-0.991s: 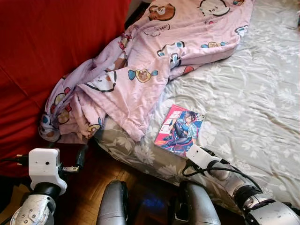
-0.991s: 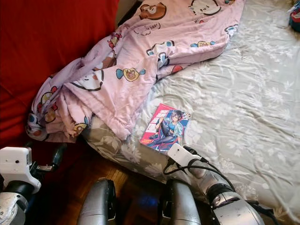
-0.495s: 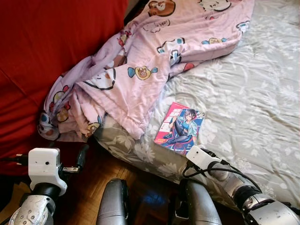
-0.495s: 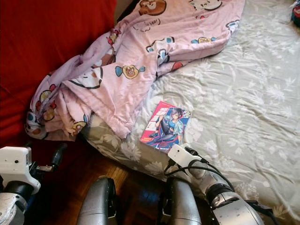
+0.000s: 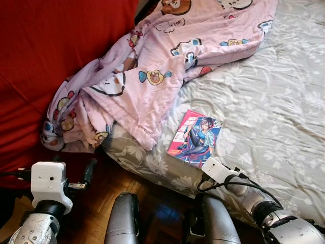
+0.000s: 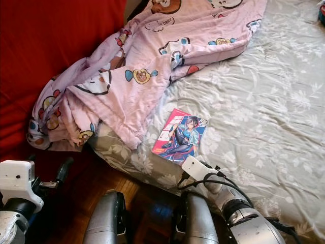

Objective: Clean up the room

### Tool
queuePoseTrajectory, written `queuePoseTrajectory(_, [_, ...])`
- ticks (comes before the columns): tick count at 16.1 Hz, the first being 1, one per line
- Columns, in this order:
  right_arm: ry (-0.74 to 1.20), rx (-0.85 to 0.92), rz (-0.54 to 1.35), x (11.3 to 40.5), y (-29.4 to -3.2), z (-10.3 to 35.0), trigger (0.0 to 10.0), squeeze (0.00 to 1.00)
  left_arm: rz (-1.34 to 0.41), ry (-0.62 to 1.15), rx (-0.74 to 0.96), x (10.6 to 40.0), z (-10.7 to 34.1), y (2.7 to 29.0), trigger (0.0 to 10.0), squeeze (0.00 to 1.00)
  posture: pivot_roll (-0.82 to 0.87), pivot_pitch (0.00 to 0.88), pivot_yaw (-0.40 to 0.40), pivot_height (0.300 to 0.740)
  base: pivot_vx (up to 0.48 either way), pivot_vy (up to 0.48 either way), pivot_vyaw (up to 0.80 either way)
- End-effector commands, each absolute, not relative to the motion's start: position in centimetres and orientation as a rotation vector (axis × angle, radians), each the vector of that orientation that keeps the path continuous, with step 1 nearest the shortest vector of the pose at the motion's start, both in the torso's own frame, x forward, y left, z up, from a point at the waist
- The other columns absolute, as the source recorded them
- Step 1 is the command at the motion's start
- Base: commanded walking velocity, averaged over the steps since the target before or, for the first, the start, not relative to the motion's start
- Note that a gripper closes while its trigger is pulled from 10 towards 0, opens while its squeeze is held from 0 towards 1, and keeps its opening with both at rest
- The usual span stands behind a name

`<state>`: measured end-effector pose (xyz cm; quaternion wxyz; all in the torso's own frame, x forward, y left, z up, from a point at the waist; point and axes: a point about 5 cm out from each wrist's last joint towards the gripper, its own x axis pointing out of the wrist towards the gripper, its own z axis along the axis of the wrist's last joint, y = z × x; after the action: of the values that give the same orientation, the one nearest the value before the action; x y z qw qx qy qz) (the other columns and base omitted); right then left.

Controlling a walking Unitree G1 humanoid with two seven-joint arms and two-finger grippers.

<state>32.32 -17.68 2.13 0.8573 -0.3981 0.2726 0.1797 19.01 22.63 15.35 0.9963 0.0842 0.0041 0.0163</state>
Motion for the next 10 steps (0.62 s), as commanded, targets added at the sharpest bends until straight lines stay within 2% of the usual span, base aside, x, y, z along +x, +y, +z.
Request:
queuePoseTrajectory(1, [0.6, -0.818, 0.385, 31.68, -17.54, 1.36, 0.0, 0.0, 0.031, 0.017, 0.183, 18.63, 15.55, 22.73, 10.0, 0.0, 0.24, 0.36, 0.014, 0.624, 0.0, 0.0, 0.0])
queuePoseTrajectory(3, [0.586, -0.817, 0.387, 31.77, -17.32, 1.45, 0.0, 0.0, 0.038, 0.027, 0.187, 18.57, 15.41, 22.82, 10.0, 0.0, 0.24, 0.352, 0.016, 0.624, 0.0, 0.0, 0.0])
queuePoseTrajectory(10, [0.586, -0.801, 0.35, 31.4, -17.51, 1.06, 0.0, 0.0, 0.056, 0.024, 0.191, 19.05, 14.89, 23.41, 10.0, 0.0, 0.25, 0.242, 0.035, 0.624, 0.0, 0.0, 0.0])
